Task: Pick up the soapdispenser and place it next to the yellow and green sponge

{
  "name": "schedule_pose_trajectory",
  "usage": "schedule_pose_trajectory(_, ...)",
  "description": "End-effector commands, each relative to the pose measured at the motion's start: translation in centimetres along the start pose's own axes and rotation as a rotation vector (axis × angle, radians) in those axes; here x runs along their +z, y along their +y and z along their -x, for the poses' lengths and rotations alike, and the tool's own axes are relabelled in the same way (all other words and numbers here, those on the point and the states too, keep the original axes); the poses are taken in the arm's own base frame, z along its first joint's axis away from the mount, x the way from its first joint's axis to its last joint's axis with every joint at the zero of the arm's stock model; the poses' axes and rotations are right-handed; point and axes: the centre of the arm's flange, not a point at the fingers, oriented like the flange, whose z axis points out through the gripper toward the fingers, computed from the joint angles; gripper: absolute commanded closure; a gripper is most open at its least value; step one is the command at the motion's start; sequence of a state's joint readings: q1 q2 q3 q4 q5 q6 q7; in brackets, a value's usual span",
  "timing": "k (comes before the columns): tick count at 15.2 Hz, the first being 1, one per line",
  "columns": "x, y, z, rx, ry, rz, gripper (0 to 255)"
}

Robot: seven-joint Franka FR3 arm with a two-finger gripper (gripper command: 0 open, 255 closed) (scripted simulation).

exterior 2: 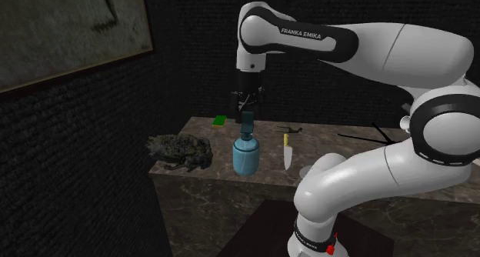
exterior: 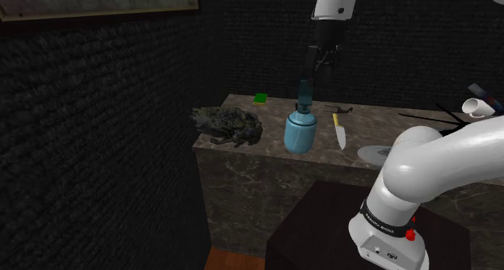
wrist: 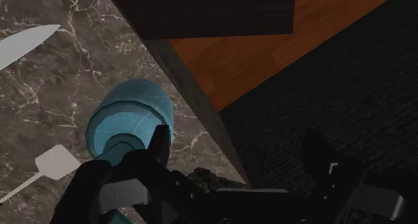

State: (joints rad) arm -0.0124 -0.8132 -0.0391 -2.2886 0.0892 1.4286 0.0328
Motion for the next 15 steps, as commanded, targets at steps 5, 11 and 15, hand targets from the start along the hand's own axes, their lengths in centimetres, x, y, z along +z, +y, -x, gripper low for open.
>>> schedule_pose_trajectory(5, 3.5, 0.4, -1.5, 0.375, 0.153, 0.094, 0)
schedule_pose_trajectory(11, 7.9, 2.6, -3.8, 0.92, 0.375, 0.23, 0)
schedule_pose_trajectory(15, 9.9, 3.3, -4.3, 0.92, 0.375, 0.23, 0)
